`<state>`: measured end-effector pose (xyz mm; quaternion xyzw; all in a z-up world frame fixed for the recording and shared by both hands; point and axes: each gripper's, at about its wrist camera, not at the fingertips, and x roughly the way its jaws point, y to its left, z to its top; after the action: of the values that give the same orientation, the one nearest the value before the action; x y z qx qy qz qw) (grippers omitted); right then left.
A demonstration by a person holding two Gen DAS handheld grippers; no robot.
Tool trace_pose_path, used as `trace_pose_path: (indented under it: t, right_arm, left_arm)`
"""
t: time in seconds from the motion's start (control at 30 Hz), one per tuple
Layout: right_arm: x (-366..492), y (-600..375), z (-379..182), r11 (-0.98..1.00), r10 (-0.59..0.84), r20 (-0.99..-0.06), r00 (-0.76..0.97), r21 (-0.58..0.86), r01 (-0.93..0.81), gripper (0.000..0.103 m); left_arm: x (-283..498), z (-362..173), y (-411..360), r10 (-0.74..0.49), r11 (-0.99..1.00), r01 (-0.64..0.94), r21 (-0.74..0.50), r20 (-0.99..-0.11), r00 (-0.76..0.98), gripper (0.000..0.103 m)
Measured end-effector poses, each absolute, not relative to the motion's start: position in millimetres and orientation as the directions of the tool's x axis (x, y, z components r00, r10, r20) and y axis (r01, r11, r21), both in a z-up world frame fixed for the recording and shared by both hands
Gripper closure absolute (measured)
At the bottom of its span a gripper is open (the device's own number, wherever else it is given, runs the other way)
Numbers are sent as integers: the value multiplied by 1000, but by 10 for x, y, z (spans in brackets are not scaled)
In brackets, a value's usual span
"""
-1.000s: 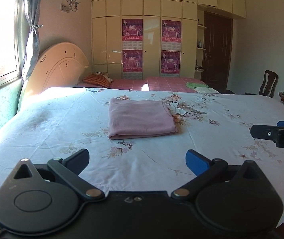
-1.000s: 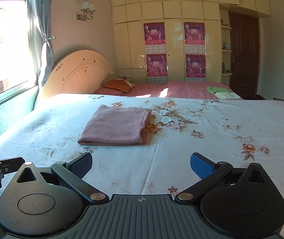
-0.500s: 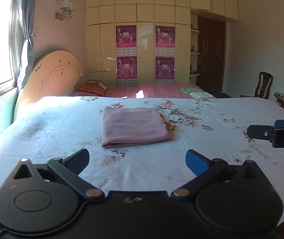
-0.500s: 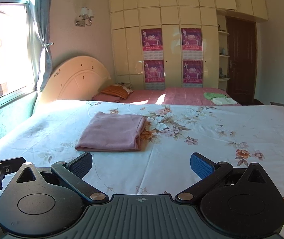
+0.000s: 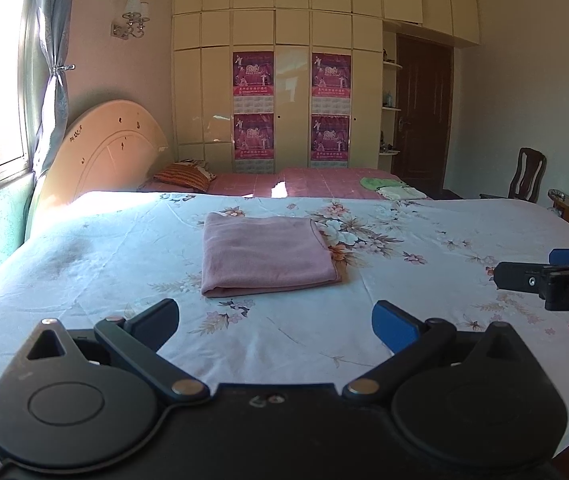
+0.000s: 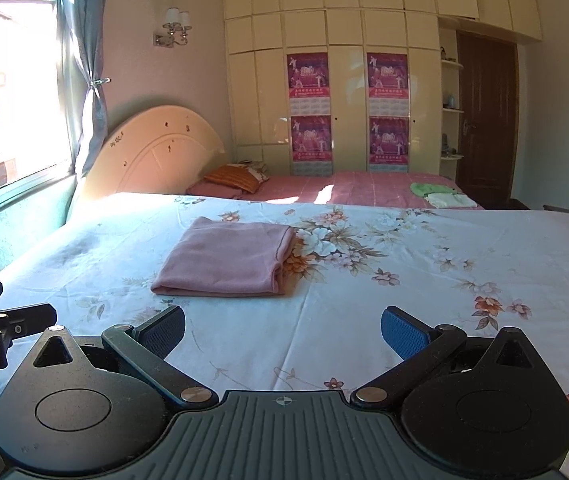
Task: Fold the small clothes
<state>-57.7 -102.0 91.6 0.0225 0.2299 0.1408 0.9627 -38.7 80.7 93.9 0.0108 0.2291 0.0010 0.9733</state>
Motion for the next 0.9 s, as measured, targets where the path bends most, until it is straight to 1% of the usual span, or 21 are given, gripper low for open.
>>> trace_pose_path:
  t: [0.9]
  right_arm:
    - [-561, -1040, 913, 958, 285, -437, 853, 107, -265, 0]
  left_arm:
    - [-379, 942, 820, 6, 1000, 4, 22, -442, 897, 0]
